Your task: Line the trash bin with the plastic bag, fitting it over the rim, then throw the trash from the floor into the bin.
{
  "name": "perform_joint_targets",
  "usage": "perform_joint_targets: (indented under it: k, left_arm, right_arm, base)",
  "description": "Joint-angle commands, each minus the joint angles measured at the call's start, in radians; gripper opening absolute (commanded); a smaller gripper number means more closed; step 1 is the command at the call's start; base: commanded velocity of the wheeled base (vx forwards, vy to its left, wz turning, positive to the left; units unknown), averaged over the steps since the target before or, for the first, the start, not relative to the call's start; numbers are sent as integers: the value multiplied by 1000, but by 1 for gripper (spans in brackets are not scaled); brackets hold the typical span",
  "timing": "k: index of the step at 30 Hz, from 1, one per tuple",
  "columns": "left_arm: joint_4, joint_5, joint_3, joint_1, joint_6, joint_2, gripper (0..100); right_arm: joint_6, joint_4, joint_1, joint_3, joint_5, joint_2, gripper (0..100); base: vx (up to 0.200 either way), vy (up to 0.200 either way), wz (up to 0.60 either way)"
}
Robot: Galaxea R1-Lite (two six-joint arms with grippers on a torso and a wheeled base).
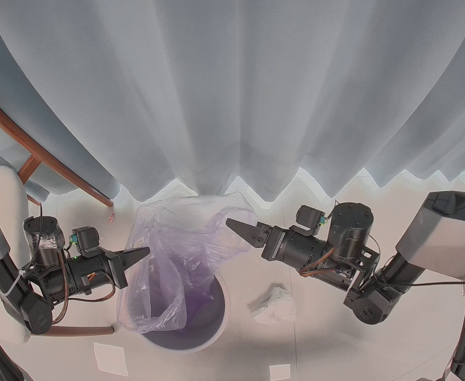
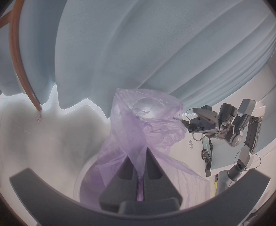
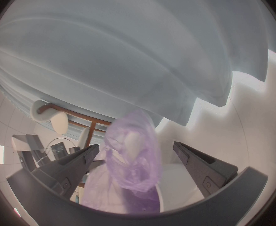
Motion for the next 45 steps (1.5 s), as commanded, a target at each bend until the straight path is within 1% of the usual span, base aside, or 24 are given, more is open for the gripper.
perform_joint_targets:
  k: [1,5,6,7,8,9,11,15,18,20,25,30,34,37,42,44,45]
  left_arm:
    - [-36,-4,40,-33,27,0,0]
    - [-61,-4,49,-33,27,2,0]
    - [-62,-4,49,-33,27,2,0]
    - [-62,-4,49,-33,27,2,0]
    - [-62,-4,49,-33,27,2,0]
    - [-62,-4,49,-36,26,0,0]
    - [-62,-4,52,-45,24,-1,0]
    - [-62,-4,61,-57,23,-6,0]
    - [-68,-2,61,-54,23,-6,0]
    - [-77,-2,60,-51,23,-6,0]
    - [-87,0,58,-48,21,0,0]
    - [-87,1,54,-42,21,2,0]
    - [-88,0,54,-34,21,-14,0]
    - [-88,-2,54,-39,12,-38,0]
    - [-88,-2,54,-39,0,-61,0]
    - [-88,0,54,-39,1,-63,0]
    - [-88,0,54,-39,1,-63,0]
  right_arm:
    - [-4,-79,48,181,3,-135,100]
    - [43,-80,138,275,2,-186,100]
    - [58,-77,174,296,3,-201,100]
    - [68,-75,191,304,3,-204,100]
    - [68,-75,191,304,3,-204,100]
    - [91,-74,227,302,0,-197,100]
    - [115,-72,249,290,-1,-180,100]
    - [157,-77,273,230,-9,-128,100]
    - [181,-79,275,203,-43,-131,100]
    - [190,-79,275,196,-49,-146,100]
    - [210,-63,272,221,-47,-246,100]
    - [215,-29,310,285,-46,-261,100]
    - [218,-34,321,308,-46,-241,100]
    - [235,-45,327,272,-50,-183,100]
    - [244,-52,335,223,-52,-141,100]
    - [267,-49,359,215,-52,-134,100]
    - [267,-49,359,215,-52,-134,100]
  base:
    - [0,0,0]
    - [0,0,0]
    - [0,0,0]
    - [0,0,0]
    - [0,0,0]
    - [0,0,0]
    - [0,0,0]
    - [0,0,0]
    - [0,0,0]
    - [0,0,0]
    - [0,0,0]
    - [0,0,0]
    - [0,0,0]
    - [0,0,0]
    - [0,0,0]
    - [0,0,0]
    - [0,0,0]
